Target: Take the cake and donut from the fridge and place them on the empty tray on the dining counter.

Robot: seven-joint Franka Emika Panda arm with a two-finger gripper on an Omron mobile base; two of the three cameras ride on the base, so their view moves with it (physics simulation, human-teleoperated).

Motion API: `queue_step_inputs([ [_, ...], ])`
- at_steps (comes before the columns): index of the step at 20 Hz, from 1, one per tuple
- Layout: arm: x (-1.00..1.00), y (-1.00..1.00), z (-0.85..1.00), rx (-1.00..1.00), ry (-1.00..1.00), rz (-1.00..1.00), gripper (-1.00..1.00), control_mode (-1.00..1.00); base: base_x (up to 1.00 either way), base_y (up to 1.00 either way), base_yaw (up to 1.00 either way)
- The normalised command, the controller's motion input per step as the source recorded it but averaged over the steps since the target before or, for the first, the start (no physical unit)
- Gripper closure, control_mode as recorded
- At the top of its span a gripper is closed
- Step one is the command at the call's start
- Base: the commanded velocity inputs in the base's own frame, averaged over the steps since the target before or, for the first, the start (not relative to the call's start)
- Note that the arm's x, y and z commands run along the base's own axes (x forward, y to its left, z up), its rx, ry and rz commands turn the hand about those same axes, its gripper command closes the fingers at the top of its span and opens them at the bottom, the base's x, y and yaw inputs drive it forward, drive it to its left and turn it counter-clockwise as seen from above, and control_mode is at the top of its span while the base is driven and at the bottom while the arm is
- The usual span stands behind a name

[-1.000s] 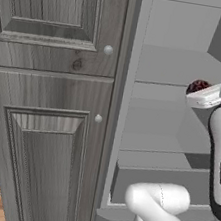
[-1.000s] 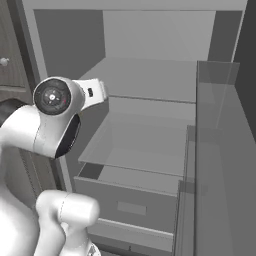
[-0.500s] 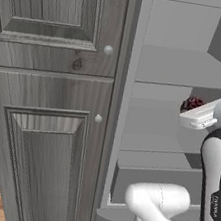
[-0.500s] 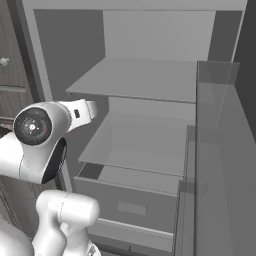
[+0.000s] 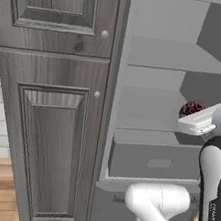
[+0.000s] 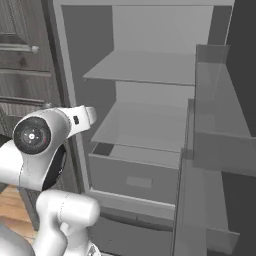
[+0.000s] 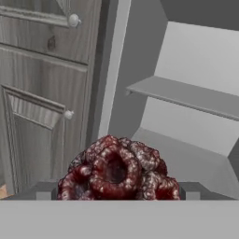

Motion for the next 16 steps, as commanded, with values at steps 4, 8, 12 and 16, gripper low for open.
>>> queue_step_inputs([
  [4, 0.00, 0.00, 0.00, 0.00, 0.00, 0.00, 1.00, 1.00, -1.00, 0.00, 0.00],
  [8, 0.00, 0.00, 0.00, 0.00, 0.00, 0.00, 1.00, 1.00, -1.00, 0.00, 0.00],
  [12, 0.00, 0.00, 0.00, 0.00, 0.00, 0.00, 1.00, 1.00, -1.00, 0.00, 0.00],
  [16, 0.00, 0.00, 0.00, 0.00, 0.00, 0.00, 1.00, 1.00, -1.00, 0.00, 0.00],
])
